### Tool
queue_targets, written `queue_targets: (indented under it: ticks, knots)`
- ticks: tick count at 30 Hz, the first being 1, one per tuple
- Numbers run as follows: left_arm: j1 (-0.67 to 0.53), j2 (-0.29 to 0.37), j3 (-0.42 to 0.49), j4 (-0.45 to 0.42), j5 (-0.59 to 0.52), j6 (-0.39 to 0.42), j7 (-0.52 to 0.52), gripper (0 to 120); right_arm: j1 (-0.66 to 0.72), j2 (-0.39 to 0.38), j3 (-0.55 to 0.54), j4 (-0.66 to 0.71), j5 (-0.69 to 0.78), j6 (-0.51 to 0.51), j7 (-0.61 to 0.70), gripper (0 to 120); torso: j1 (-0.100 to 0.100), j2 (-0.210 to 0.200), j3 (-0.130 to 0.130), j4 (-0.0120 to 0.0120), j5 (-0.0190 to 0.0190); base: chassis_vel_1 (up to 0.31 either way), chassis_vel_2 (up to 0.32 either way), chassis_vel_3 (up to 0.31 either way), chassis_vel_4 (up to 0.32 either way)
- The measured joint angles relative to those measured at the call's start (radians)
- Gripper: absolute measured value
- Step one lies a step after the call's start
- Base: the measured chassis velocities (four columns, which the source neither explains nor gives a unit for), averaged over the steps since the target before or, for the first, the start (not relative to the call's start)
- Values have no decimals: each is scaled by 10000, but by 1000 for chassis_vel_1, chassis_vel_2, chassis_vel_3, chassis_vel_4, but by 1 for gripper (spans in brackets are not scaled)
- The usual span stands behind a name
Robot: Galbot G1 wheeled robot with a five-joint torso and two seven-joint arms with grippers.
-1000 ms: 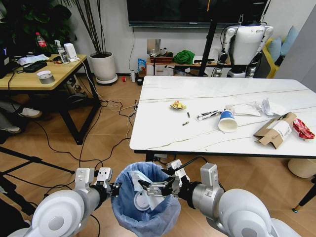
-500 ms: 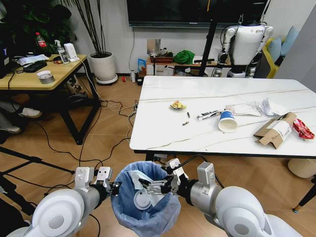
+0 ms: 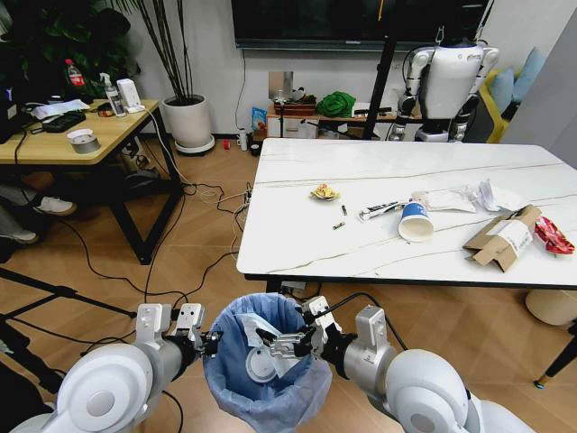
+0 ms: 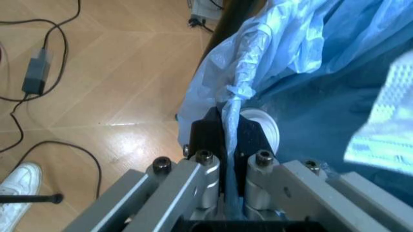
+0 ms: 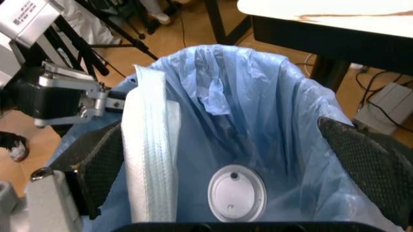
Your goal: Pick up the trash bin and place the trash from the table into it.
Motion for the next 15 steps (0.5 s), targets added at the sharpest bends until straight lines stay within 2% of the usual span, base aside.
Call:
queue_targets:
  ticks: [15]
  knots:
    - [62, 9, 33, -57, 42, 0, 1, 0, -540, -163, 864, 653, 231, -53, -24, 98, 0, 0, 0, 0, -1, 0, 0, 0, 0]
